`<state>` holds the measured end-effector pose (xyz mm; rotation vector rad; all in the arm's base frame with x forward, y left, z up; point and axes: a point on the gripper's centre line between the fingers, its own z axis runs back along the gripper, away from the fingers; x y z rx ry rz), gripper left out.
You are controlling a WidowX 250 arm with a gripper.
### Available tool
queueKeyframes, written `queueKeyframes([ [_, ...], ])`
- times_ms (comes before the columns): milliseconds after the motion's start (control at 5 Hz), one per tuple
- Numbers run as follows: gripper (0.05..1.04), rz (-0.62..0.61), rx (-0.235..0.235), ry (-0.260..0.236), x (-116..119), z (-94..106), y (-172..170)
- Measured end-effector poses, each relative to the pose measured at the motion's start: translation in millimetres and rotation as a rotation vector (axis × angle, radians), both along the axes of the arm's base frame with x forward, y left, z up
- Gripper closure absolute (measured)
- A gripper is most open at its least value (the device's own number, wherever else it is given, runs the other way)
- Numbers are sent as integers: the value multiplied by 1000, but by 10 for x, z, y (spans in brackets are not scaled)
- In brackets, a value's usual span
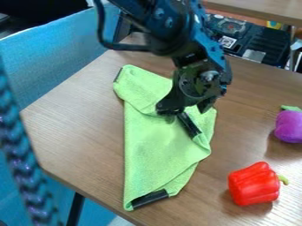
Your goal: Unfold the cloth from right to left
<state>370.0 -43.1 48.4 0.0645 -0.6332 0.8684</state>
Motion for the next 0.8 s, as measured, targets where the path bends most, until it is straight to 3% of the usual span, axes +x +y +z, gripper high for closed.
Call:
queueKeyframes([
  [400,83,15,25,35,12,-144,-27],
  [600,134,8,33,54,5,-200,-62],
  [800,414,17,41,63,3,-222,-55],
])
